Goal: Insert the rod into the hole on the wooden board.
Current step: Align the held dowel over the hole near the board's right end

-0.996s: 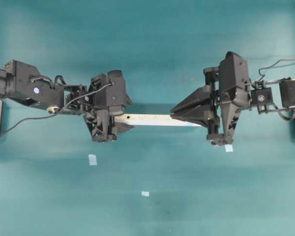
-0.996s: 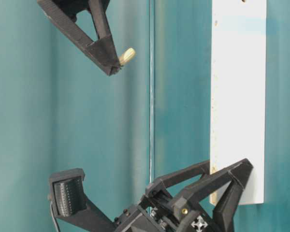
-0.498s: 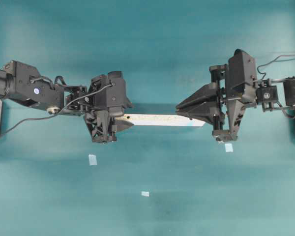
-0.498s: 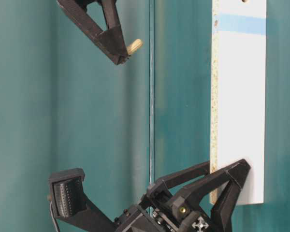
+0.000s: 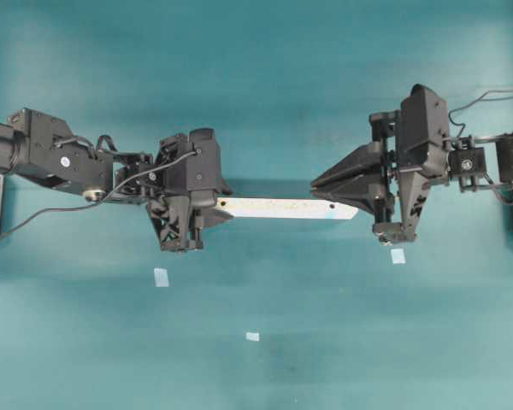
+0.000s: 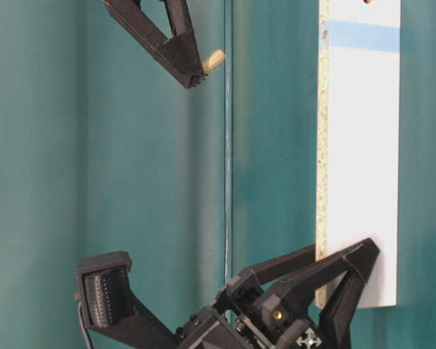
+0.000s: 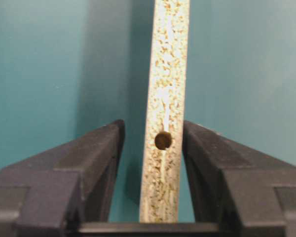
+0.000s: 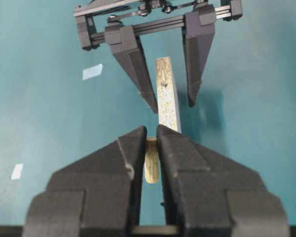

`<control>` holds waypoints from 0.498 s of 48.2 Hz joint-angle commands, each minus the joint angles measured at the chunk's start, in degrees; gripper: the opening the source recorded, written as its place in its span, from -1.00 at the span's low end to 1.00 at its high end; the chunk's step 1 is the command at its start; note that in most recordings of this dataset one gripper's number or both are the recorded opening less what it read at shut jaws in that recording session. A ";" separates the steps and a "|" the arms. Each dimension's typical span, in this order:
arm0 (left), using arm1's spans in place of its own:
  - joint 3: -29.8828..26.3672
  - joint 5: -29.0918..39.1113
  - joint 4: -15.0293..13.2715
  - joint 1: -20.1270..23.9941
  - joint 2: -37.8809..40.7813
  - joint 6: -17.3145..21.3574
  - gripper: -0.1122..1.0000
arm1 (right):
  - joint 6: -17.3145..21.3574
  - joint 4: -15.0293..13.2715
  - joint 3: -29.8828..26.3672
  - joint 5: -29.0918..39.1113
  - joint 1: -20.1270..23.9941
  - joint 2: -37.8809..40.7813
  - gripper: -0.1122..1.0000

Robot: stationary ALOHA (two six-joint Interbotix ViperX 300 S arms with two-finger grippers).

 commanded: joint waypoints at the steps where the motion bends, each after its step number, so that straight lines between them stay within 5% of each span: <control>1: -0.62 -0.44 0.18 -0.18 -0.62 0.62 0.16 | -0.09 0.18 -0.44 -0.62 -0.09 -1.05 -0.60; 24: -0.62 -0.44 0.18 -0.18 -0.62 0.62 -0.05 | -0.09 0.62 2.46 -4.39 -0.62 -1.05 -0.60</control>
